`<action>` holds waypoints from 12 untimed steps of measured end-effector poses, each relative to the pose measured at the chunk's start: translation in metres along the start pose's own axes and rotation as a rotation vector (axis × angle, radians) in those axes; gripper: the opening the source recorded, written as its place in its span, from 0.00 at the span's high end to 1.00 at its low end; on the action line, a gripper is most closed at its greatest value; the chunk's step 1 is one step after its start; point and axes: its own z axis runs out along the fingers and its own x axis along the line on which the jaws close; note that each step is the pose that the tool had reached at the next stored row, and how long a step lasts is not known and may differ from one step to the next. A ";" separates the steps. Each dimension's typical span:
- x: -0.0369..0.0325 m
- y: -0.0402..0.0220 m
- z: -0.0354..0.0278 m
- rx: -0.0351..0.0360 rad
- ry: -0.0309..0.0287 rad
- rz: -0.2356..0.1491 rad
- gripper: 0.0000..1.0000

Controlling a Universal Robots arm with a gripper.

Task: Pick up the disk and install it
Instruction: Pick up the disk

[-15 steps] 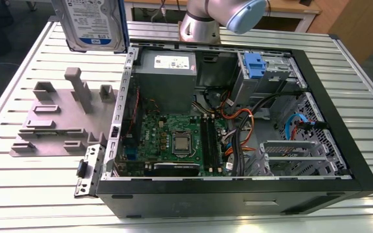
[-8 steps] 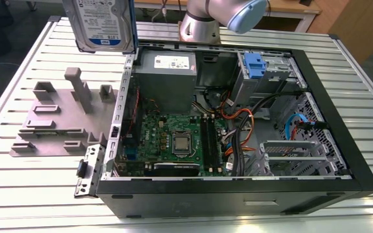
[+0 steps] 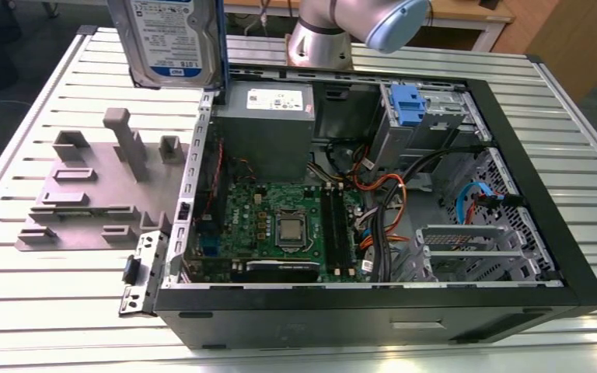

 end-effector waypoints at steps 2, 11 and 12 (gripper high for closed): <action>0.0060 -0.0007 0.0003 -0.0001 0.0001 0.000 0.64; 0.0198 -0.0147 0.0015 0.0000 0.0000 0.000 0.64; 0.0199 -0.0180 0.0015 0.0000 0.0000 0.000 0.64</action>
